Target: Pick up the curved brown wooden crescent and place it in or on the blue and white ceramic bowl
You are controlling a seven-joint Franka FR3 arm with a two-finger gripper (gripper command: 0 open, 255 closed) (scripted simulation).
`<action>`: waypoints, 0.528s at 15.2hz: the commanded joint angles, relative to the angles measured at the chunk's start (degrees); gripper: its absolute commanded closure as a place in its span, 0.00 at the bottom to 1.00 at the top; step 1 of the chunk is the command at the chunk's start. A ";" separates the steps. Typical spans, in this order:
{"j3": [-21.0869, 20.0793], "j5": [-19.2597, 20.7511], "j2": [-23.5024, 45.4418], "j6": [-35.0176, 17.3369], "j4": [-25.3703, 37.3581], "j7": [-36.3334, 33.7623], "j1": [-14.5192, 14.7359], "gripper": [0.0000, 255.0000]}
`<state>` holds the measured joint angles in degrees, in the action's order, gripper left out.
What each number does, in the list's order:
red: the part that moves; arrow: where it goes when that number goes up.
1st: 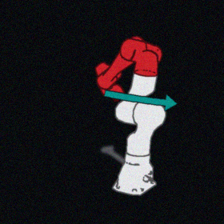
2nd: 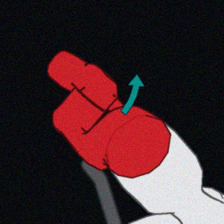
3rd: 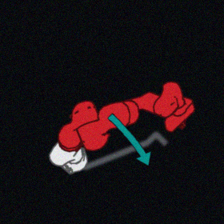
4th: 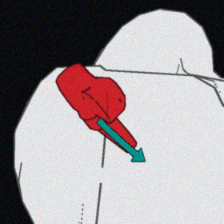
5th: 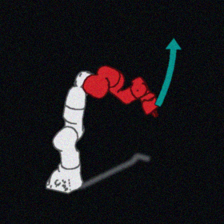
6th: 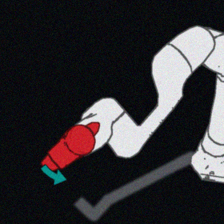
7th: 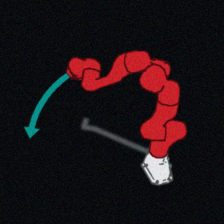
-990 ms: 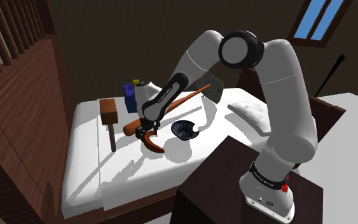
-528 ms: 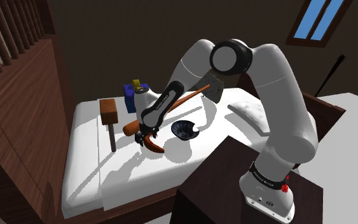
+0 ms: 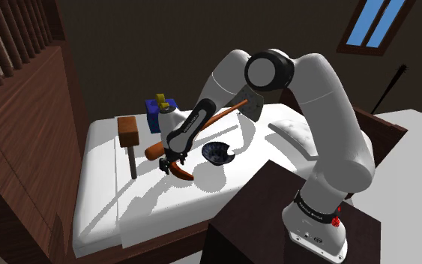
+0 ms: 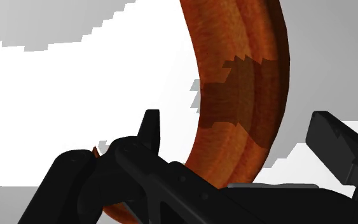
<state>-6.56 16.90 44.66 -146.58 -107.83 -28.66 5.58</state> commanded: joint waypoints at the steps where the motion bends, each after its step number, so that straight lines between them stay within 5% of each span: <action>1: 0.00 0.00 0.00 0.00 0.00 0.00 0.00 0.00; 2: 0.00 0.00 0.00 0.00 0.00 0.00 0.00 1.00; 8: -0.01 0.00 -0.04 0.01 -0.03 0.00 -0.01 1.00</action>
<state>-6.56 16.89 44.61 -146.58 -107.85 -28.66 5.57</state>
